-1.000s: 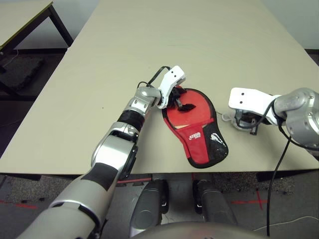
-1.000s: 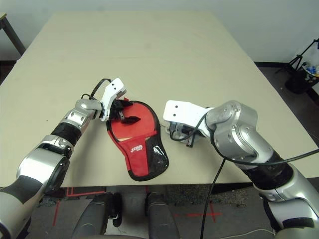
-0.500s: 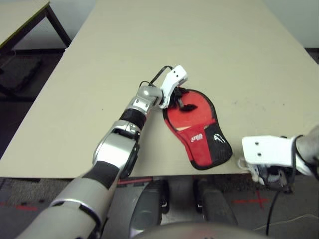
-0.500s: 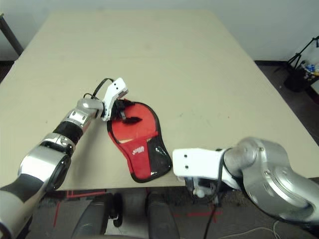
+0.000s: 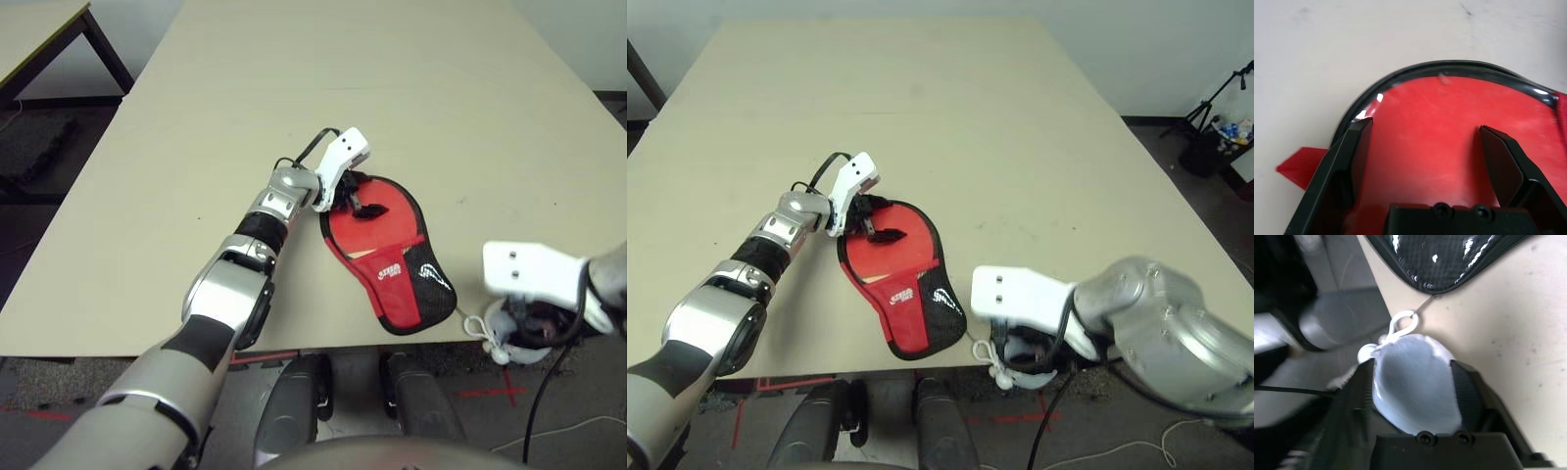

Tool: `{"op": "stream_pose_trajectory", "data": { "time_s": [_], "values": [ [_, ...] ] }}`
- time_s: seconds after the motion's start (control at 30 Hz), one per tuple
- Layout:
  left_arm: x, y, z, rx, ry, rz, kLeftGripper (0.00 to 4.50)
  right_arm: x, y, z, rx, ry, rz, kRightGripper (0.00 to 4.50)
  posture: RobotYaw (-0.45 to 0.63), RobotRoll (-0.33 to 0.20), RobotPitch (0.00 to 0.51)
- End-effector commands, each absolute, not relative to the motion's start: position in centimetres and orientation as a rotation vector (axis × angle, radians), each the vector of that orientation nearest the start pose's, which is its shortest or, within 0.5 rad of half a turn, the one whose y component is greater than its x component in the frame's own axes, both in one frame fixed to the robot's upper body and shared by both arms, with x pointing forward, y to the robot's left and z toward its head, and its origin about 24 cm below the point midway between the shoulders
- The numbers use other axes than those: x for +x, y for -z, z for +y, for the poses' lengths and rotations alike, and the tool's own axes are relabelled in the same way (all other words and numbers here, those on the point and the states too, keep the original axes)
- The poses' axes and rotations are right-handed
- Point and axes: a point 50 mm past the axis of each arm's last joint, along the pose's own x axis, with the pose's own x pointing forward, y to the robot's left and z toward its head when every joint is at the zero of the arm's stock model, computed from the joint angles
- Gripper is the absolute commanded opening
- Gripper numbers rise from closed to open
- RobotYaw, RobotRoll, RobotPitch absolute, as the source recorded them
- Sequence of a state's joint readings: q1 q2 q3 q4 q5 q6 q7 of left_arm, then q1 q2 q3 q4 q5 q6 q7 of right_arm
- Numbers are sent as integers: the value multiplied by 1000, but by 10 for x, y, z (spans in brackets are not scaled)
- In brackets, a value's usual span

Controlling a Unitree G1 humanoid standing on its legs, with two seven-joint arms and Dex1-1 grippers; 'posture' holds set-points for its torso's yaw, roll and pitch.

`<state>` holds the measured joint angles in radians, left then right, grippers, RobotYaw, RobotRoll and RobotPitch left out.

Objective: Store the ping-pong paddle in its case and zip it.

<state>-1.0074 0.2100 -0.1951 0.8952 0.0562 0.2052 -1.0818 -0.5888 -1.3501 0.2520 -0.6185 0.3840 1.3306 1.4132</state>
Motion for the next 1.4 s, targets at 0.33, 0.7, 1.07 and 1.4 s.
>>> {"op": "stream_pose_trajectory", "data": {
  "time_s": [0.33,0.7,1.07,1.4],
  "values": [
    [384,-172,150,97,824,118,4500,315,-241,-265,-158,-527,474,4478,-94,0,163],
    [374,-118,243,11,165,-22,4500,360,-174,-303,17,-30,85,4478,-52,0,160],
    [356,-93,268,44,-67,-68,4500,363,-149,-338,-59,199,89,4478,-34,0,169],
    [345,-91,283,65,-176,-99,4500,354,-130,-347,-125,276,109,4478,-33,0,159]
  ]
}}
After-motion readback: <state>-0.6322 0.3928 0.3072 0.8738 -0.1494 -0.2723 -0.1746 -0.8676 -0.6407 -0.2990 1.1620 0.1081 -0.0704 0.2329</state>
